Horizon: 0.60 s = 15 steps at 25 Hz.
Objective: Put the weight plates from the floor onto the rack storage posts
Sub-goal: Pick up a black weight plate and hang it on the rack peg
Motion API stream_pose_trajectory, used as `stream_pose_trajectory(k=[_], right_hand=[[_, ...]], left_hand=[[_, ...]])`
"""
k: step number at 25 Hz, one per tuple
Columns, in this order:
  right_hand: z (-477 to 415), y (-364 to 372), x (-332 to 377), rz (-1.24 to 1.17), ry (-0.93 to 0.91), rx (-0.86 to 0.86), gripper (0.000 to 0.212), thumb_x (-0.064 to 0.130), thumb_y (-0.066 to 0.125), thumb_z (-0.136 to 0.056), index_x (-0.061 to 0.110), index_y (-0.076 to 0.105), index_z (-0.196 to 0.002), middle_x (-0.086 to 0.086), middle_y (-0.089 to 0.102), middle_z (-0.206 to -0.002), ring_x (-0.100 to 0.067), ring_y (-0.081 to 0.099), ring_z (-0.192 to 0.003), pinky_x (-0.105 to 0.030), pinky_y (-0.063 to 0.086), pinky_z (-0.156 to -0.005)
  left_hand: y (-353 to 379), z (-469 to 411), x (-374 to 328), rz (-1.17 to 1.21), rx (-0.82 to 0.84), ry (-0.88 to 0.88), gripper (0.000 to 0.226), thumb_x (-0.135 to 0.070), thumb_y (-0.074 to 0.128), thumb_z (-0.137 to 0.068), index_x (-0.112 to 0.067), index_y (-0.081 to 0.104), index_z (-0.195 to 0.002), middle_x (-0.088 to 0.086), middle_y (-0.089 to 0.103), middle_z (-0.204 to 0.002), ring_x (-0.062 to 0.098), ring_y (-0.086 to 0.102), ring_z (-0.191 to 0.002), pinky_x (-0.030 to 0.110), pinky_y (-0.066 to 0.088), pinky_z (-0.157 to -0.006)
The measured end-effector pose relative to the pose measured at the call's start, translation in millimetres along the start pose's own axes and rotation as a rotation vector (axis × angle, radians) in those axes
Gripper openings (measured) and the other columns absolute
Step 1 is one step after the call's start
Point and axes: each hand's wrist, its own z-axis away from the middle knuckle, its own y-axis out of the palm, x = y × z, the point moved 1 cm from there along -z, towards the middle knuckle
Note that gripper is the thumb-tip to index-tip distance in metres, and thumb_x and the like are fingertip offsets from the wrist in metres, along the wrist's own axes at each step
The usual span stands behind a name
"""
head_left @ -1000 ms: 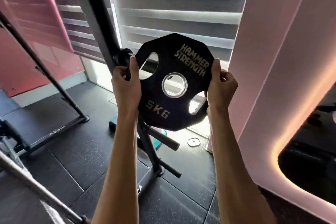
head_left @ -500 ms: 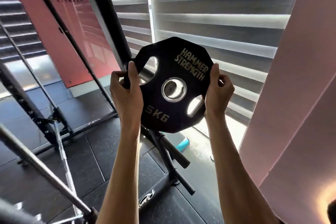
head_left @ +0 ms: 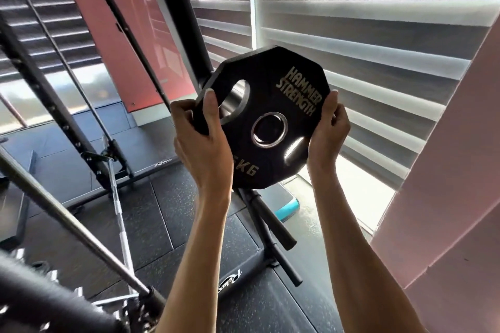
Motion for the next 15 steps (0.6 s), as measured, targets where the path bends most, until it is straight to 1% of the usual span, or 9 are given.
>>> stream_pose_trajectory(k=[2,4,7,9,11,13,14,15], right_hand=[[-4.5,9.5,-7.7,-0.039,0.027,0.051,0.043,0.041,0.042,-0.104,0.003,0.062,-0.103,-0.004,0.065,-0.089,-0.011,0.063,-0.083,-0.021,0.052,-0.068],[-9.4,20.9,-17.4,-0.094,0.084,0.12,0.043,0.045,0.04,-0.102,0.007,0.06,-0.102,-0.008,0.063,-0.093,-0.016,0.063,-0.086,-0.027,0.053,-0.071],[-16.4,40.3,-26.7,-0.117,0.162,0.214,0.046,0.061,0.043,-0.091,0.018,0.057,-0.099,-0.014,0.062,-0.102,-0.025,0.064,-0.095,-0.039,0.057,-0.079],[-23.3,53.5,-30.5,-0.083,0.172,0.253,0.048,0.06,0.041,-0.09,0.015,0.053,-0.102,-0.013,0.061,-0.104,-0.024,0.064,-0.096,-0.041,0.057,-0.081],[-32.5,68.2,-36.2,-0.019,0.158,0.296,0.047,0.053,0.037,-0.098,0.008,0.049,-0.108,-0.008,0.058,-0.1,-0.017,0.062,-0.092,-0.036,0.058,-0.077],[-40.7,82.5,-40.1,0.068,0.139,0.339,0.043,0.041,0.033,-0.106,0.002,0.046,-0.118,-0.003,0.055,-0.1,-0.008,0.058,-0.087,-0.023,0.054,-0.072],[-43.7,89.2,-40.5,0.112,0.133,0.369,0.043,0.038,0.031,-0.107,0.0,0.044,-0.122,-0.002,0.054,-0.102,-0.006,0.058,-0.087,-0.016,0.052,-0.069],[-46.9,95.3,-41.0,0.146,0.131,0.399,0.043,0.037,0.03,-0.108,0.0,0.043,-0.125,-0.002,0.054,-0.104,-0.005,0.057,-0.088,-0.012,0.05,-0.068]], left_hand=[[2.0,-2.2,0.6,-0.029,-0.011,0.075,0.028,-0.044,0.053,-0.098,-0.016,0.05,-0.095,-0.02,0.054,-0.067,-0.005,0.057,-0.063,0.015,0.045,-0.065],[5.3,-9.8,4.8,-0.079,-0.023,0.129,0.037,-0.049,0.05,-0.097,-0.012,0.052,-0.097,-0.019,0.055,-0.068,-0.001,0.056,-0.062,0.021,0.048,-0.064],[13.5,-29.6,20.8,-0.138,-0.041,0.149,0.049,-0.053,0.048,-0.097,-0.005,0.052,-0.098,-0.012,0.056,-0.069,0.01,0.057,-0.062,0.032,0.051,-0.062],[18.8,-43.3,34.6,-0.142,-0.05,0.149,0.049,-0.052,0.048,-0.098,-0.003,0.051,-0.099,-0.014,0.054,-0.067,0.012,0.055,-0.061,0.034,0.05,-0.061],[24.2,-57.5,48.8,-0.15,-0.071,0.135,0.047,-0.049,0.048,-0.099,-0.001,0.051,-0.099,-0.016,0.051,-0.064,0.004,0.052,-0.057,0.03,0.047,-0.059],[29.4,-71.0,62.4,-0.152,-0.086,0.125,0.046,-0.045,0.048,-0.1,0.001,0.051,-0.099,-0.018,0.049,-0.061,-0.001,0.051,-0.054,0.024,0.042,-0.057],[31.7,-77.7,68.9,-0.148,-0.089,0.123,0.046,-0.043,0.048,-0.101,0.002,0.051,-0.099,-0.019,0.048,-0.061,-0.003,0.051,-0.054,0.021,0.041,-0.056],[33.7,-83.8,74.6,-0.143,-0.086,0.119,0.045,-0.042,0.048,-0.101,0.003,0.051,-0.099,-0.019,0.048,-0.061,-0.004,0.051,-0.054,0.018,0.039,-0.055]])
